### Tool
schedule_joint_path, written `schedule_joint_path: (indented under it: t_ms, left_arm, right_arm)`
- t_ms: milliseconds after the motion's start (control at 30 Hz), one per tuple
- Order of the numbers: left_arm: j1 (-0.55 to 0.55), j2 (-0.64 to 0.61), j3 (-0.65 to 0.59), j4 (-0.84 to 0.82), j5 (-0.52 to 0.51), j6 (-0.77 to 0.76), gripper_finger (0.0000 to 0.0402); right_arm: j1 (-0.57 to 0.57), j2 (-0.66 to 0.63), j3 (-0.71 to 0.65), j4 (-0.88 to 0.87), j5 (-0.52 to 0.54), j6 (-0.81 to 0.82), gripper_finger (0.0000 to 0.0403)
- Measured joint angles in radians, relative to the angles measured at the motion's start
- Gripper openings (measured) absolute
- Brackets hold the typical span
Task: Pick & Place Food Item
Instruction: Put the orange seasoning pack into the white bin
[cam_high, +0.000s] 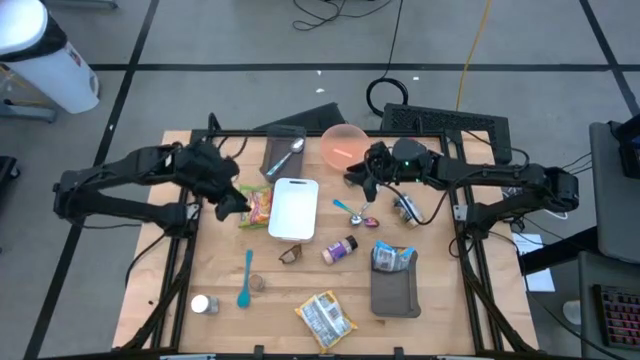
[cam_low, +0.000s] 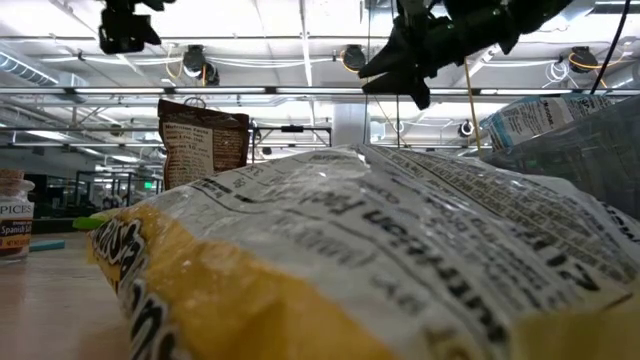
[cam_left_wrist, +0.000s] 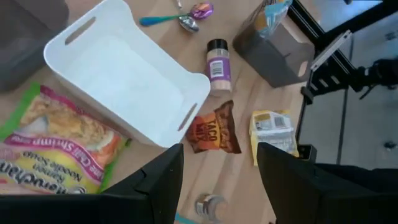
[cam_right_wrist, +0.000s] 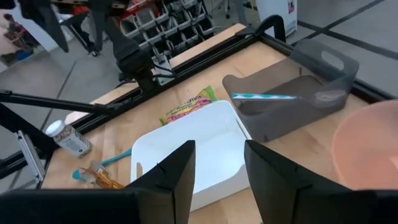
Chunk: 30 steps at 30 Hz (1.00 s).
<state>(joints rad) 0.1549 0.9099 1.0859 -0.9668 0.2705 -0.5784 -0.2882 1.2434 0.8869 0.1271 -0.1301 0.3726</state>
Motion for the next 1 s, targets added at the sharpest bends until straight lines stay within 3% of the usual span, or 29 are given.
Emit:
schedule_joint_path:
  t_ms: [233, 500, 633, 1000]
  left_arm:
    - [-0.254, 0.060, 0.000, 0.051, -0.200, -0.212, 0.0211]
    - [-0.456, 0.217, 0.000, 0.256, -0.363, -0.416, 0.0211]
    - [-0.496, 0.307, 0.000, 0.296, -0.373, -0.491, 0.0211]
    - [-0.448, 0.435, 0.000, 0.283, -0.375, -0.508, 0.0211]
  right_arm:
    - [0.003, 0.000, -0.094, 0.124, -0.020, 0.090, 0.0130]
    - [0.003, 0.001, -0.126, 0.169, -0.219, 0.105, 0.0130]
    - [0.009, 0.001, -0.126, 0.202, -0.316, 0.147, 0.0130]
    - [0.094, 0.001, -0.126, 0.221, -0.319, 0.115, 0.0130]
